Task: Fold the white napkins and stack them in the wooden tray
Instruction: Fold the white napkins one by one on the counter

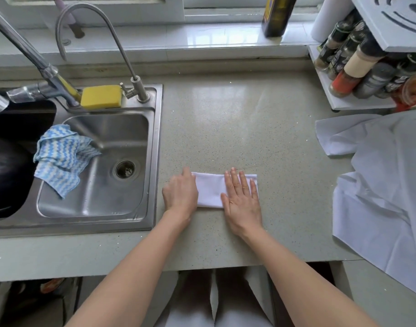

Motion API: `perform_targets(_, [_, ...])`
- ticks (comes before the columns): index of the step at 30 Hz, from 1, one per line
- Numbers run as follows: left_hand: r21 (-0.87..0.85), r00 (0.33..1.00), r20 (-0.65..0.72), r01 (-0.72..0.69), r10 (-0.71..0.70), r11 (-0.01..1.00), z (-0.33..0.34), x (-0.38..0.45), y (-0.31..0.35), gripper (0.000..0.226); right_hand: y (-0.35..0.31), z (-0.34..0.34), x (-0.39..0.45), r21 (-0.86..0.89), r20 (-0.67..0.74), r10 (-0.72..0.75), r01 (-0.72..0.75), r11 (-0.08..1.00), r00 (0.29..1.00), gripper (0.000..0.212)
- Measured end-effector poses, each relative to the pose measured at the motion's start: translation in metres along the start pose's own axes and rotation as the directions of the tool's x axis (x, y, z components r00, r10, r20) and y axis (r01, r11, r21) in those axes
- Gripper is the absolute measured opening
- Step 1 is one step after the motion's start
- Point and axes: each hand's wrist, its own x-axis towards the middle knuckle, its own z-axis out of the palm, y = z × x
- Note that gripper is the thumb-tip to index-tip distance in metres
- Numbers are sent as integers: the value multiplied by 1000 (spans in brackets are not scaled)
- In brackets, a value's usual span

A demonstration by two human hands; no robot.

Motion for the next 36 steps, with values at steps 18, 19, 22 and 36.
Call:
perform_targets(18, [272, 839, 235, -542, 491, 795, 8, 6, -34, 55, 33, -24, -16, 41, 85, 39, -43, 998, 996, 58])
perform_targets(19, [314, 837, 237, -547, 494, 776, 3, 10, -30, 54, 33, -29, -16, 36, 98, 28, -32, 999, 995, 58])
perform_targets(22, [328, 876, 214, -482, 433, 813, -11, 16, -4, 40, 31, -45, -9, -55, 117, -2, 9, 998, 993, 57])
perform_targets(36, [-325, 904, 255, 416, -344, 849, -10, -20, 26, 34, 54, -77, 32, 18, 269, -142, 142, 990, 953, 22])
